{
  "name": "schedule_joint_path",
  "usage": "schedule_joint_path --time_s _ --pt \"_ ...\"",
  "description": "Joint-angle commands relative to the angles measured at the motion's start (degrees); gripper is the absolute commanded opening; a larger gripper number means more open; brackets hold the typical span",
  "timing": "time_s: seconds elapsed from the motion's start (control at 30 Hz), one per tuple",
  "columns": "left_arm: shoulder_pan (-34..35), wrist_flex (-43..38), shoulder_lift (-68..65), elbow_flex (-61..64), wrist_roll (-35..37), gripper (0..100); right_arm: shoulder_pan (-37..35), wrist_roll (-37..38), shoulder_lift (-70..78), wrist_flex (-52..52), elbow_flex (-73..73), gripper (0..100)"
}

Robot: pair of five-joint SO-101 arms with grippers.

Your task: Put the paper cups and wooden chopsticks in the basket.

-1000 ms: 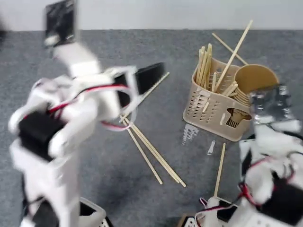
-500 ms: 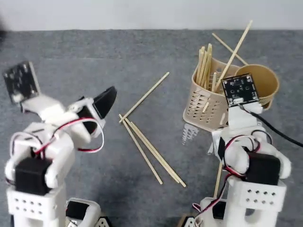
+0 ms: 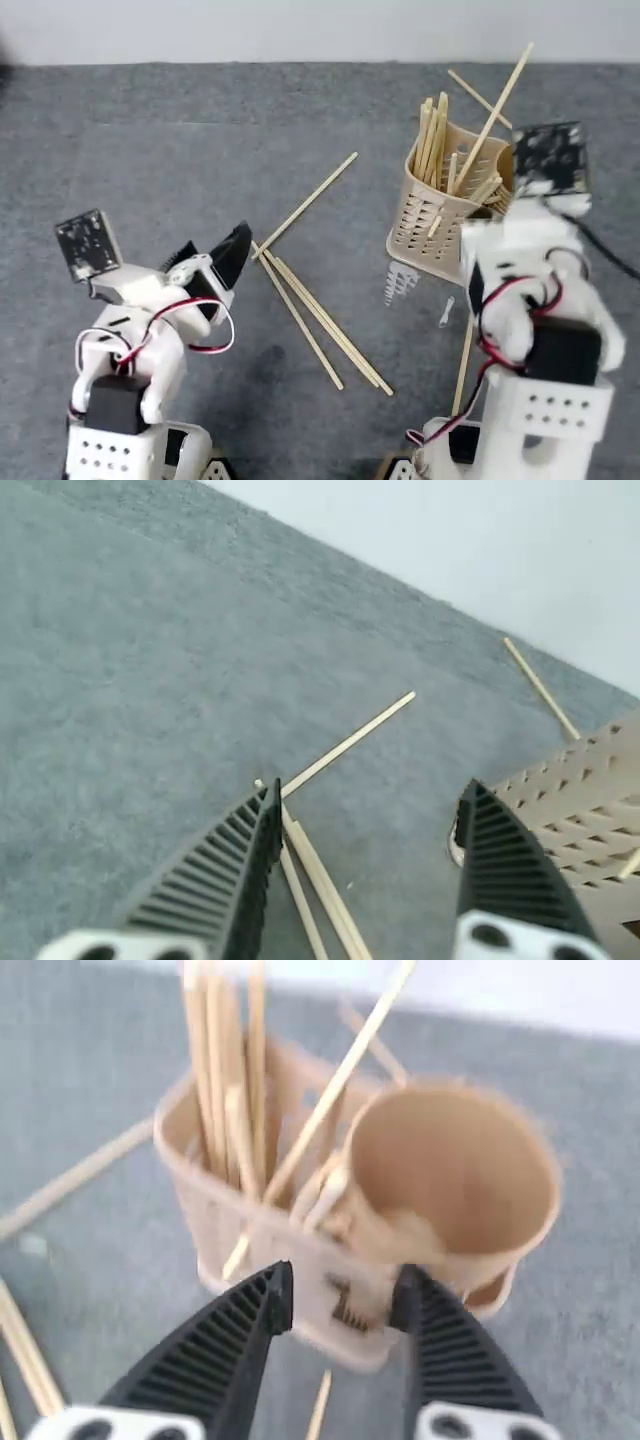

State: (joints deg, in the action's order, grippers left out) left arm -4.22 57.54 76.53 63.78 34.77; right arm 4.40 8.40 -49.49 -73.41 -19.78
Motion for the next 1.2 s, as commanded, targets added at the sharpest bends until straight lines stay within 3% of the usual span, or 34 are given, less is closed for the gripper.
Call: schedule_joint_path --time_s 0.0,0.23,0.53,0.97,1.17 --pt "0.0 -3.0 3.3 3.5 -0.6 27 0.7 -2.1 7.6 1.7 11.5 19.1" --pt "0.4 -6.0 10.5 11.2 -0.4 27 0.7 -8.3 28.1 1.5 31.7 19.1" --pt "0.6 -8.4 27.5 23.0 -0.7 27 0.8 -9.3 49.0 1.5 52.5 19.0" --pt "3.4 -11.2 26.9 24.1 -0.7 27 2.2 -9.6 63.2 1.5 63.0 18.8" --pt "3.4 -11.2 26.9 24.2 -0.7 27 3.1 -9.3 64.2 1.6 63.4 13.6"
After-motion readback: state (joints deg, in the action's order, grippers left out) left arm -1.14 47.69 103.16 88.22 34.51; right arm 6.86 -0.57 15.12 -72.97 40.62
